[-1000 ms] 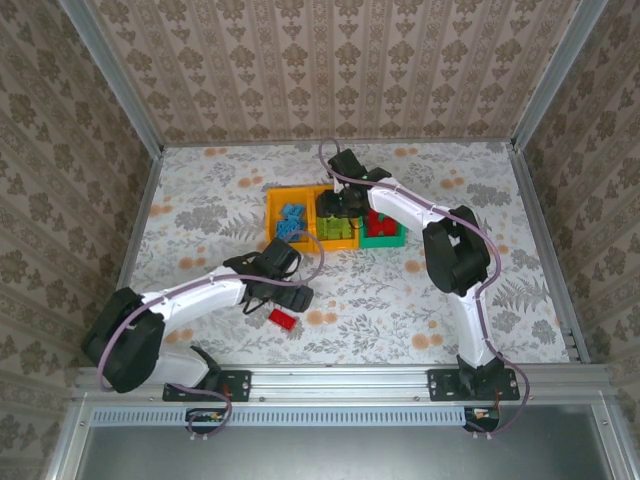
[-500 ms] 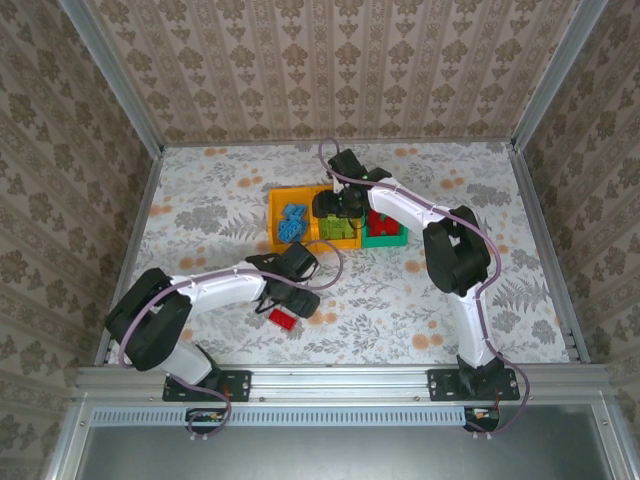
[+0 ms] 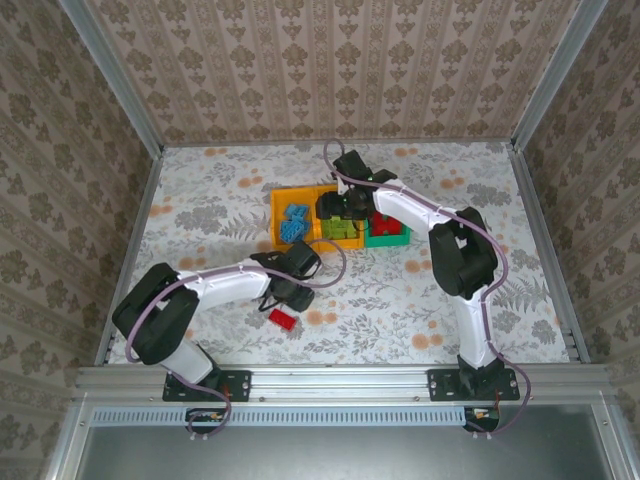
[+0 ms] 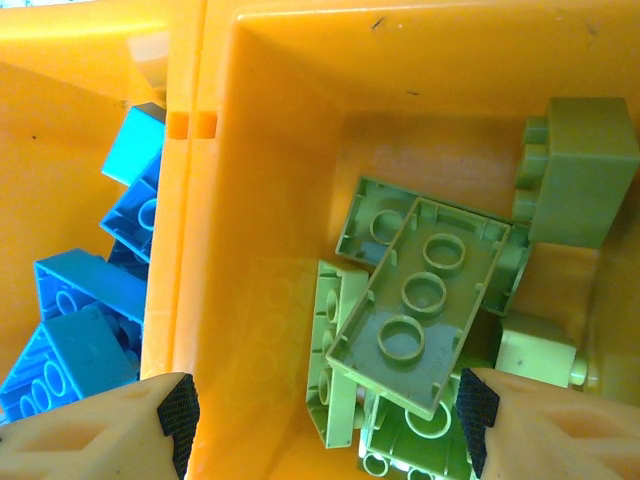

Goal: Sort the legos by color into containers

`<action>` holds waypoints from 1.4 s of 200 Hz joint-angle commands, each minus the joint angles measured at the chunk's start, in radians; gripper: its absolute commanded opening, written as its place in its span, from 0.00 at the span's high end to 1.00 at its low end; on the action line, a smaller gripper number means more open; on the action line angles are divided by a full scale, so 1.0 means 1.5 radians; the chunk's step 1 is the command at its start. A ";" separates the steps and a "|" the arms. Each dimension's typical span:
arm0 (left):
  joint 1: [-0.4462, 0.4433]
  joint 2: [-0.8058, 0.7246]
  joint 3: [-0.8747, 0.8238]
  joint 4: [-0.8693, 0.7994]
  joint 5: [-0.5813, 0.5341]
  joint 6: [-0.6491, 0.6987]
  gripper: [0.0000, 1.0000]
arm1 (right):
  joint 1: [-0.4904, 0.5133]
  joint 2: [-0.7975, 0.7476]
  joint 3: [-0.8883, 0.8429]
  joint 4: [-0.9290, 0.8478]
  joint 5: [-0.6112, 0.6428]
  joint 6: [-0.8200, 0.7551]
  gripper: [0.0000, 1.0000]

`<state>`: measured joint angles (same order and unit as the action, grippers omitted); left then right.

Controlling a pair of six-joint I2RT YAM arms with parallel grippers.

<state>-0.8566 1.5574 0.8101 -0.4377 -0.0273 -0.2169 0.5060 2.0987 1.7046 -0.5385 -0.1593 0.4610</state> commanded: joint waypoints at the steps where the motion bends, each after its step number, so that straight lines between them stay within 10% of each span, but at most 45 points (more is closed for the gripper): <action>1: 0.006 0.005 0.042 0.006 -0.016 -0.011 0.71 | -0.005 -0.055 -0.030 0.023 -0.012 0.015 0.28; 81: 0.137 -0.026 0.189 0.017 -0.004 -0.030 0.72 | 0.000 -0.243 -0.244 0.126 -0.014 0.008 0.27; 179: 0.262 0.191 0.398 0.038 0.104 -0.074 0.67 | 0.049 -0.387 -0.520 0.229 0.018 0.012 0.25; 212: 0.263 0.196 0.405 0.051 0.098 -0.108 0.48 | 0.126 -0.402 -0.549 0.238 0.049 -0.037 0.24; 246: 0.263 0.151 0.365 0.074 0.048 -0.132 0.01 | 0.230 -0.386 -0.539 0.223 0.091 -0.096 0.20; 280: 0.263 0.079 0.305 0.110 0.019 -0.137 0.00 | 0.326 -0.346 -0.516 0.238 0.102 -0.140 0.18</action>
<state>-0.4641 1.7760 1.3167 -0.3229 0.0540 -0.3977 0.9226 1.5307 0.8940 -0.2031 -0.0570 0.3344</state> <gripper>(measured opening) 0.993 0.809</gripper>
